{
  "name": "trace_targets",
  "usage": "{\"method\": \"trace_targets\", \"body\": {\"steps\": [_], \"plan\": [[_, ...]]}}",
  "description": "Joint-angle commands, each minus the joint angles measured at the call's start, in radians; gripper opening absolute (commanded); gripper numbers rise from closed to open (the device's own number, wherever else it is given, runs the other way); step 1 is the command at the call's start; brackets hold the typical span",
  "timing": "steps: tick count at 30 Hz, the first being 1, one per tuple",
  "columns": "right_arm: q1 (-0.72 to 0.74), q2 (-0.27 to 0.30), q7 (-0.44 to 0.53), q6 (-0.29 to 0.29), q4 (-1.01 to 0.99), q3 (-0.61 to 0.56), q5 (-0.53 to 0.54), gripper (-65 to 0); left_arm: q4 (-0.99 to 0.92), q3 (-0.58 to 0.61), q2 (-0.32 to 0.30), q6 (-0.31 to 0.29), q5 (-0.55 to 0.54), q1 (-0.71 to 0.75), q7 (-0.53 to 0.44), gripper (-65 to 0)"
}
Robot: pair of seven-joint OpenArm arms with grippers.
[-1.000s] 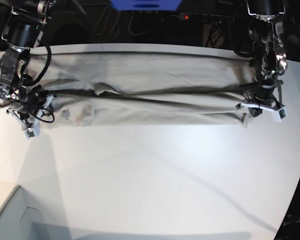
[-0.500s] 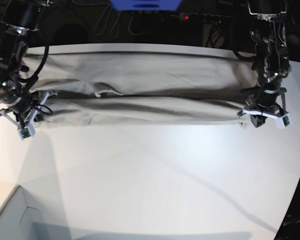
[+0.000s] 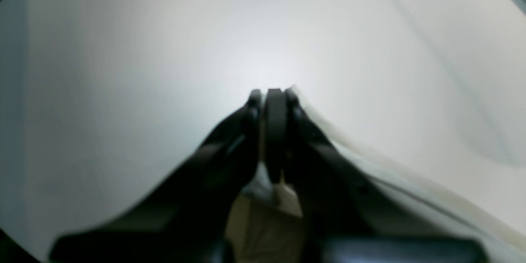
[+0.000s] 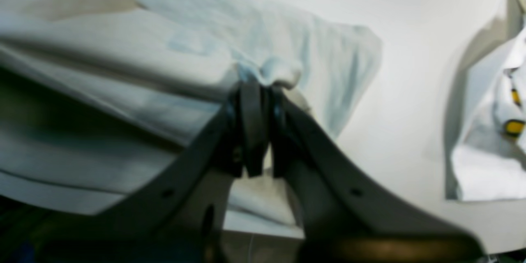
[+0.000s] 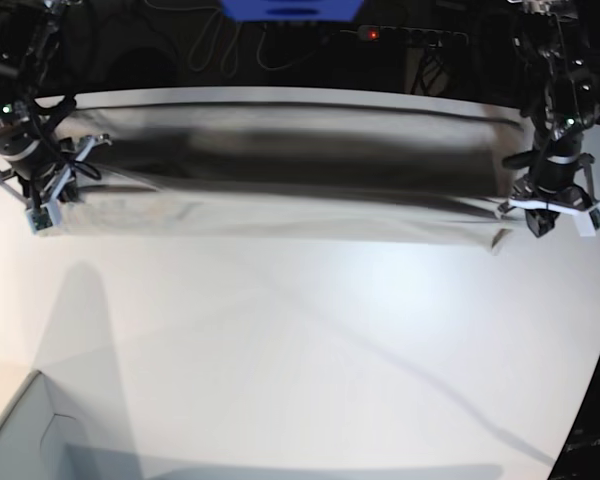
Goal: Layout the t-shirt on the table in an organized manner, then fold the t-shirt properly
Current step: 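Lift the strip with both grippers and lay it flat again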
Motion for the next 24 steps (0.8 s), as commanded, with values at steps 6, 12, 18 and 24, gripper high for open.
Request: {"method": "trace_targets", "body": {"steps": [6, 12, 18, 24], "plan": [[-0.01, -0.049, 0.017, 0.007, -0.001, 0.007, 0.0, -65.0, 0.013, -0.002, -0.013, 0.002, 0.002, -0.012, -0.029, -65.0], [0.016, -0.031, 0.019, 0.007, -0.07, 0.009, 0.0, -65.0, -0.01, 0.003, -0.01, 0.002, 0.002, 0.011, -0.029, -65.0], [0.017, -0.008, 0.019, 0.007, -0.11, 0.009, 0.0, -65.0, -0.065, 0.003, -0.007, 0.002, 0.002, 0.019, -0.032, -65.0], [0.016, -0.008, 0.019, 0.007, -0.108, 0.007, 0.0, -65.0, -0.079, -0.002, 0.016, 0.0, 0.002, 0.032, -0.031, -65.0]]}}
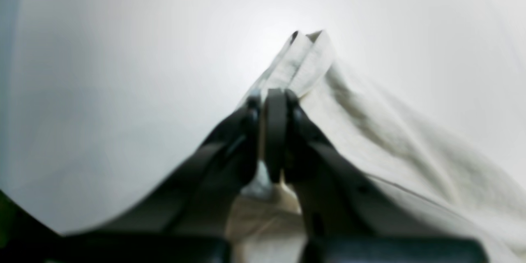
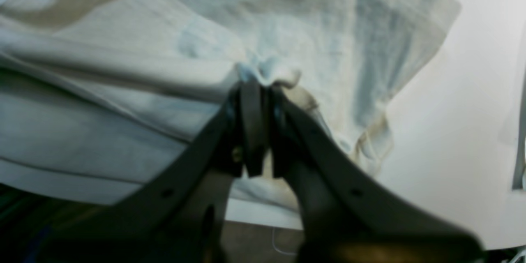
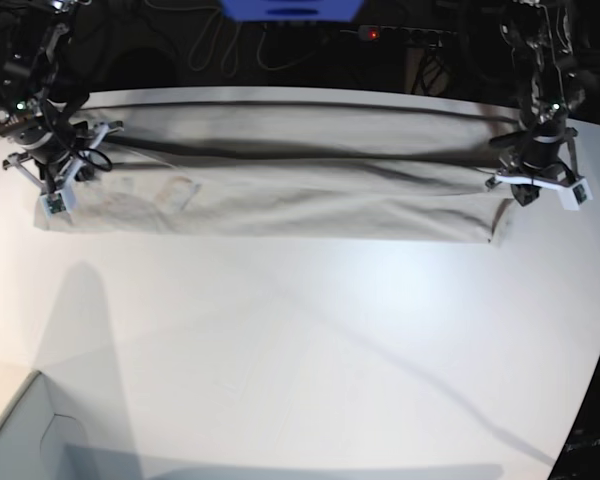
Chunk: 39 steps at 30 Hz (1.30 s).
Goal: Layout the t-shirt on the table in an organized manner, then fold the t-shirt properly
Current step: 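Lift the strip with both grippers and lay it flat again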
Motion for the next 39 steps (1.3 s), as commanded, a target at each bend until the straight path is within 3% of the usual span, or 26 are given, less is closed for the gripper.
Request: {"method": "trace_targets", "body": {"steps": [1, 10, 18, 24, 30, 39], "plan": [[0.003, 0.013, 0.018, 0.007, 0.016, 0.003, 0.005, -65.0, 0.014, -0.001, -0.013, 0.0, 0.002, 0.003, -0.025, -65.0], [0.014, 0.016, 0.018, 0.007, 0.023, 0.003, 0.005, -65.0, -0.006, -0.003, -0.013, 0.0, 0.002, 0.003, -0.022, -65.0], [0.14, 0.074, 0.015, 0.007, 0.039, -0.003, 0.003, -65.0, 0.005, -0.006, -0.014, 0.0, 0.002, -0.002, -0.022, -65.0], [0.229, 0.085, 0.007, 0.007, 0.037, 0.0, 0.003, -65.0, 0.003, -0.001, -0.013, 0.0, 0.002, -0.003, -0.026, -65.0], [0.186, 0.084, 0.024, 0.007, -0.014, 0.003, 0.003, -65.0, -0.008, 0.0, -0.013, 0.0, 0.002, -0.026, -0.025, -65.0], [0.057, 0.067, 0.154, 0.007, -0.078, 0.003, 0.006, -65.0, -0.009, 0.002, -0.013, 0.0, 0.006, -0.052, -0.023, -65.0]]}}
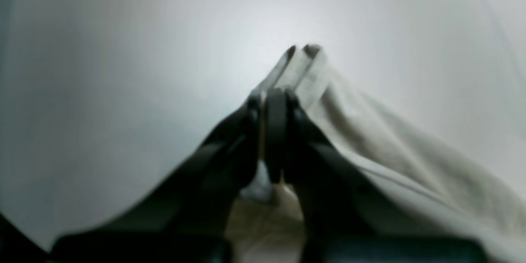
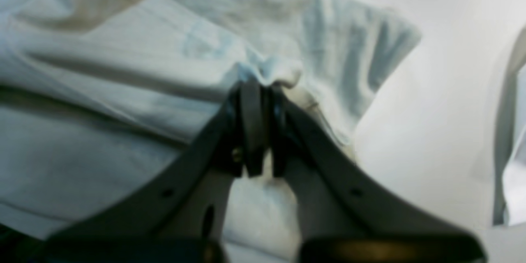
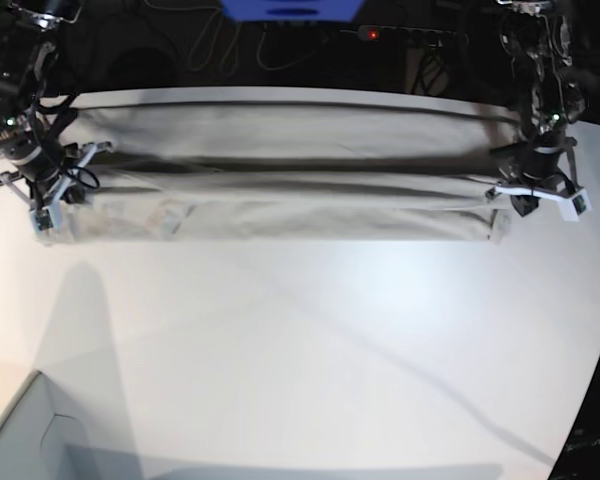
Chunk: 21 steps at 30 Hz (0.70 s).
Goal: Layout the t-shirt on the table in an organized manner, then fold the t-shirt properly
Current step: 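Lift the strip with both grippers and lay it flat again, then regrasp the strip ends with both grippers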
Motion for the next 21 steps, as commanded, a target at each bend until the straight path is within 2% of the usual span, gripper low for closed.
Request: {"method": "trace_targets", "body": {"steps": [1, 7, 13, 21], "plan": [[0.003, 0.002, 0.029, 0.006, 0.009, 0.004, 0.006, -65.0, 0.015, -0.003, -0.012, 0.0, 0.004, -0.005, -0.023, -65.0], [-0.006, -0.001, 0.09, 0.006, -0.08, 0.003, 0.004, -65.0, 0.015, -0.003, -0.012, 0.0, 0.0, -0.007, -0.022, -65.0], [-0.004, 0.022, 0.151, 0.006, -0.154, 0.0, 0.004, -65.0, 0.015, -0.003, -0.01, 0.0, 0.0, -0.002, -0.022, -65.0], [-0.007, 0.026, 0.151, 0.006, -0.166, -0.003, 0.004, -45.6, -0.075, -0.003, -0.012, 0.0, -0.002, -0.015, -0.022, -64.6]]}}
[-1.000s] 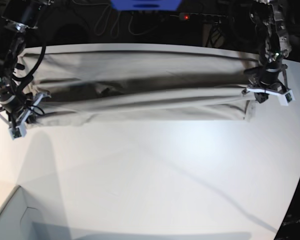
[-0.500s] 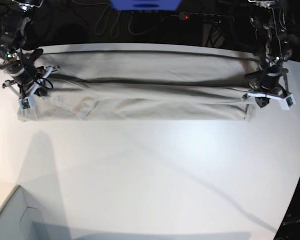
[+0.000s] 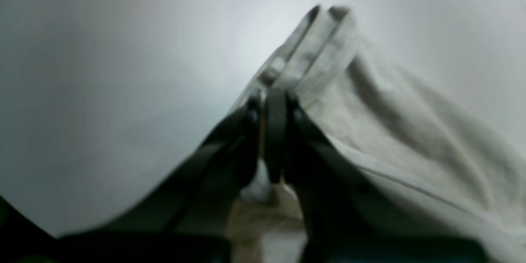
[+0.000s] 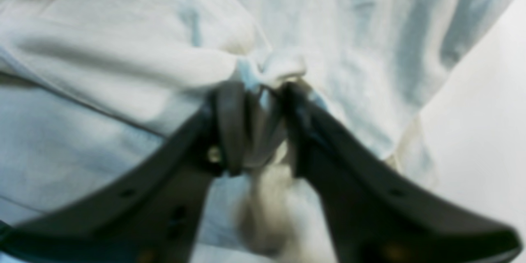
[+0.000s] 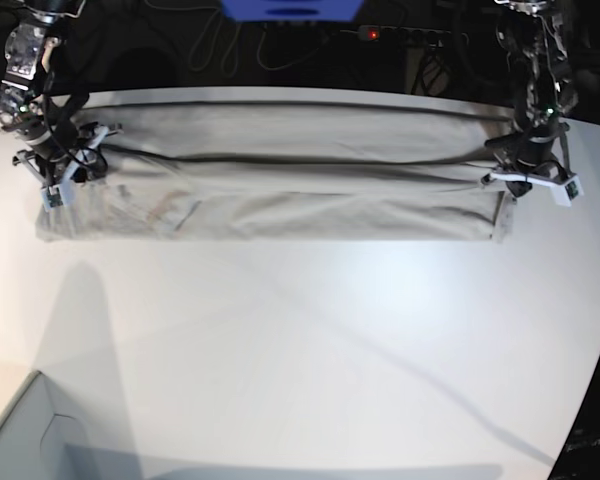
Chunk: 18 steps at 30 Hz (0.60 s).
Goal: Layout the t-shirt on the table in an organized manner, then fold the t-shirt properly
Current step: 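Regrasp the strip ends with both grippers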
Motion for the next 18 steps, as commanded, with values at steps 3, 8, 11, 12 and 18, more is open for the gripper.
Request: {"method": "trace_targets", "body": {"steps": [3, 8, 11, 12, 18], "plan": [[0.002, 0.015, 0.018, 0.007, 0.015, 0.004, 0.008, -42.3, -0.003, -0.005, -0.018, 0.0, 0.0, -0.015, -0.021, -64.4], [0.004, 0.015, 0.018, 0.007, 0.015, 0.004, 0.008, -42.3, -0.003, -0.009, -0.016, 0.006, 0.0, -0.007, -0.019, -46.1], [0.004, 0.015, 0.018, 0.007, 0.015, 0.004, 0.008, -42.3, 0.005, -0.012, -0.013, 0.003, -0.001, 0.019, -0.019, -30.6], [0.004, 0.015, 0.018, 0.007, 0.015, 0.004, 0.008, -42.3, 0.015, -0.011, -0.013, 0.002, -0.001, 0.023, -0.019, -28.1], [0.004, 0.014, 0.018, 0.007, 0.015, 0.004, 0.008, -42.3, 0.032, -0.006, -0.016, 0.0, -0.001, 0.026, -0.019, -22.1]]}}
